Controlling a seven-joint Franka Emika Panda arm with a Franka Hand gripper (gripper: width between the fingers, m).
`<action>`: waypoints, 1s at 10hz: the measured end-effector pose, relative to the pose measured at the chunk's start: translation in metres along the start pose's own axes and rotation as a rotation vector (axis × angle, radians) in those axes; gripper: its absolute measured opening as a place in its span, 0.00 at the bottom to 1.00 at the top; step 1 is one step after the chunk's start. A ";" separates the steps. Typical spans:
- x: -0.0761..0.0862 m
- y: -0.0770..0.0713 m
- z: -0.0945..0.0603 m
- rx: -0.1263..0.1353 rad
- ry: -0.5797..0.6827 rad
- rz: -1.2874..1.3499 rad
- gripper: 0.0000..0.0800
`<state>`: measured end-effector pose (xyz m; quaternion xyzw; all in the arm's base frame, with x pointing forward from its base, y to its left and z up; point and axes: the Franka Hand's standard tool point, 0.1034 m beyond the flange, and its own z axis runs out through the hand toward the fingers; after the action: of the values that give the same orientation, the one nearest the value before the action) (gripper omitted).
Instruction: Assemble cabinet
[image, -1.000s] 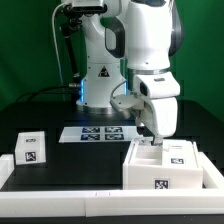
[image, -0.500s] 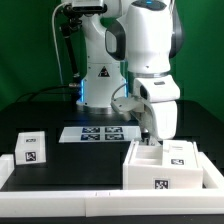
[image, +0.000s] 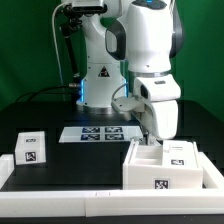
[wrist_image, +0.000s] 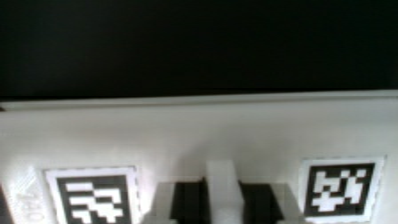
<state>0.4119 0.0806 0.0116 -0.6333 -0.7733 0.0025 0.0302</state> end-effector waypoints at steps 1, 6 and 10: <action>0.000 0.000 0.000 0.000 0.000 0.000 0.08; -0.012 -0.006 -0.031 -0.012 -0.030 0.291 0.09; -0.026 0.012 -0.071 0.014 -0.081 0.344 0.09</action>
Offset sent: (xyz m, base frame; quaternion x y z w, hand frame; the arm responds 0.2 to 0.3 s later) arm -0.0116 -0.0142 0.0275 -0.0149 0.0048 0.1697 0.9854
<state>0.4321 0.0551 0.0805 -0.7553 -0.6542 0.0385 0.0027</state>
